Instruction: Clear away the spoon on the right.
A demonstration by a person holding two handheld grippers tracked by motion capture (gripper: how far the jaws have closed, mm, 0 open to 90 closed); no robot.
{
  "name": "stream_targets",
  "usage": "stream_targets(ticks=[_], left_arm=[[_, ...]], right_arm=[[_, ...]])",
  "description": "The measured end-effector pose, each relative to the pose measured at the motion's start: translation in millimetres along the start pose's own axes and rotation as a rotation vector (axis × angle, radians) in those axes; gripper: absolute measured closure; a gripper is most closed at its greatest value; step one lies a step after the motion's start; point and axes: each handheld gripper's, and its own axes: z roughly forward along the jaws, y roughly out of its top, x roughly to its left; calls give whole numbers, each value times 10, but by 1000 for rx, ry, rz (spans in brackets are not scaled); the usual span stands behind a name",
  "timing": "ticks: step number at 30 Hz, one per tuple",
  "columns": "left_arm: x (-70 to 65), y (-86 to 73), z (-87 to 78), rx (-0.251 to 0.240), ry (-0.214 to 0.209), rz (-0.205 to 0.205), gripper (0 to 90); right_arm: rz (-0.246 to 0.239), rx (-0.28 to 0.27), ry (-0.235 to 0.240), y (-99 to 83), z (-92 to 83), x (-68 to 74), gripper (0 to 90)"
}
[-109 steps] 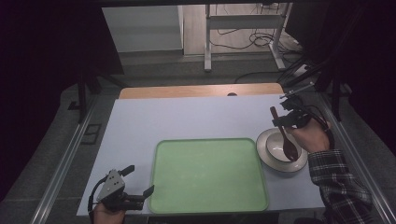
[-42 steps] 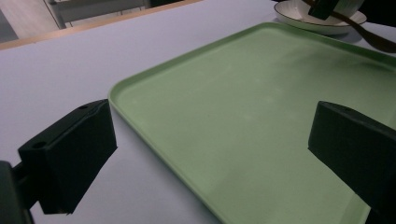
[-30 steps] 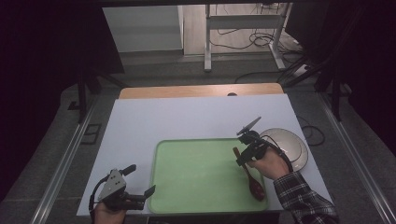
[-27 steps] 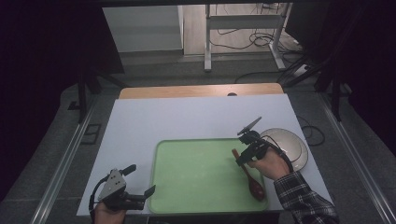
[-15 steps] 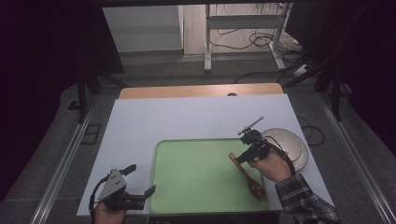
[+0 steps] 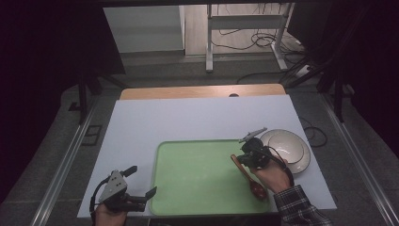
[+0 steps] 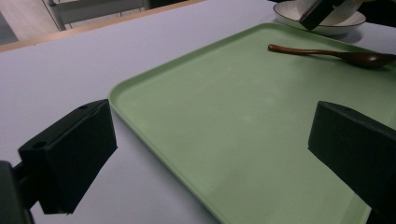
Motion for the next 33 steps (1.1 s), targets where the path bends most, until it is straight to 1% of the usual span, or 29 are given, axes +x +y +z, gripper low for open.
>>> stream_targets(ticks=[3, 4, 6, 12, 14, 19, 23, 33], left_arm=[[1, 0, 1, 0, 0, 0, 9], [1, 0, 1, 0, 0, 0, 9], [2, 0, 1, 0, 0, 0, 9], [0, 0, 3, 2, 0, 2, 9], [0, 0, 3, 3, 0, 1, 9], [-3, 1, 6, 5, -1, 4, 9], [-2, 1, 7, 7, -2, 2, 10], [-5, 2, 12, 11, -2, 5, 10]], right_arm=[[2, -2, 8, -55, 69, 21, 900], [-4, -5, 9, -76, 90, 26, 900], [-7, -11, -4, -119, 130, 38, 900], [-1, -33, 8, -233, 198, 33, 900], [-1, -41, 6, -272, 217, 41, 900], [-16, -52, -2, -319, 237, 59, 900], [-30, -44, -14, -338, 261, 63, 900], [-2, -42, -43, -379, 245, 0, 900]])
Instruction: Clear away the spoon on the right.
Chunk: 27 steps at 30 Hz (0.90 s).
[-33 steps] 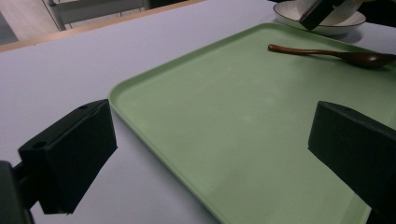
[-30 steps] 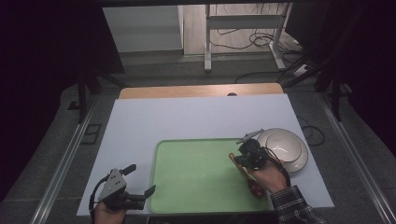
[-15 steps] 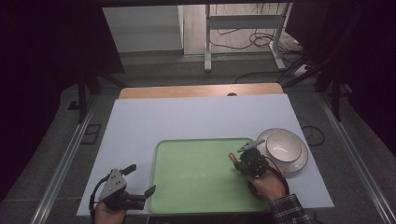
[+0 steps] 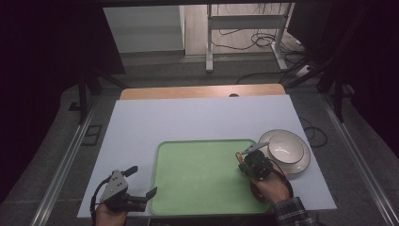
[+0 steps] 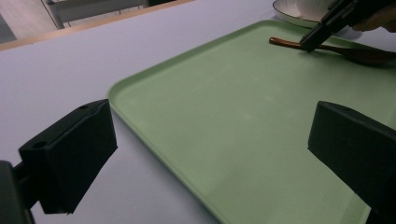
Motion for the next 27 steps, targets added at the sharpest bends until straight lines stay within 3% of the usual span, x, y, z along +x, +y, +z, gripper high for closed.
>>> stream_targets(ticks=[18, 27], left_arm=[[-2, 1, 4, 1, -1, 1, 10], [-2, 1, 2, -1, 0, 1, 10]], right_arm=[[69, -7, -43, -60, -44, -175, 900], [71, -18, -40, -59, -50, -177, 900]])
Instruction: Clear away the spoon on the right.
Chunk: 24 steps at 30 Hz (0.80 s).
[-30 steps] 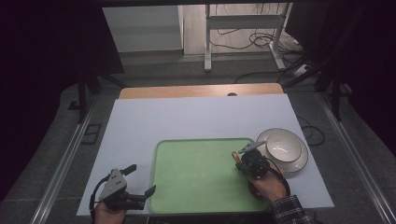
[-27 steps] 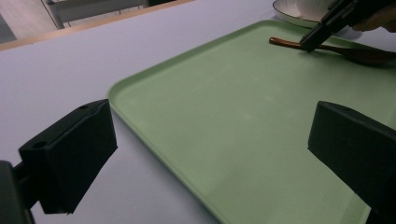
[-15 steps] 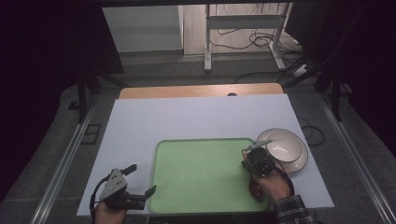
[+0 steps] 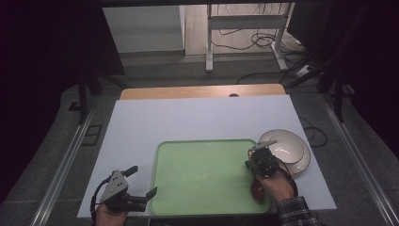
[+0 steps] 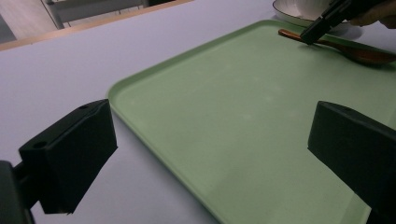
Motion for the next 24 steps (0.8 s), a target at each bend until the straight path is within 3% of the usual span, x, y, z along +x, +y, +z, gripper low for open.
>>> stream_targets(ticks=[24], left_arm=[[0, 1, 2, 3, 0, 5, 10]], right_arm=[[-21, -49, 7, 18, -116, 39, 760]])
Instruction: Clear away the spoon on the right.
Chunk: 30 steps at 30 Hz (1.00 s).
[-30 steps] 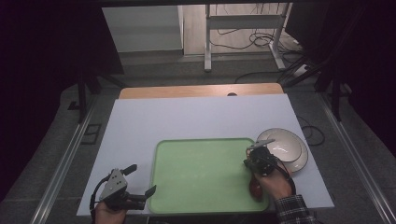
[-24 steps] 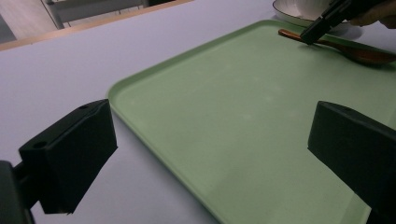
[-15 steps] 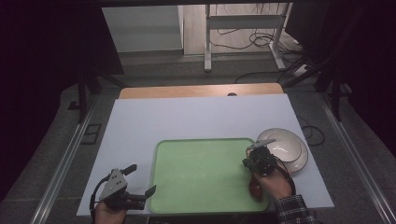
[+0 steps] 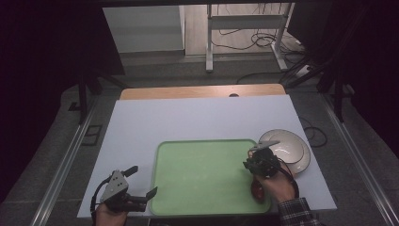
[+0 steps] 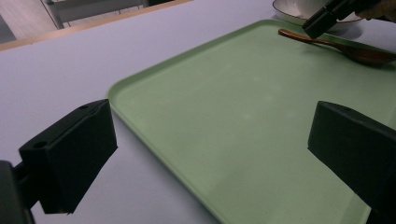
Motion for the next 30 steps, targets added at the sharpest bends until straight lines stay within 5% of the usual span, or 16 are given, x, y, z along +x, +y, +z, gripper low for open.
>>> stream_targets(ticks=[30], left_arm=[[0, -2, 4, 3, -3, 1, 10]], right_arm=[[-11, -44, 23, 0, -173, 41, 416]])
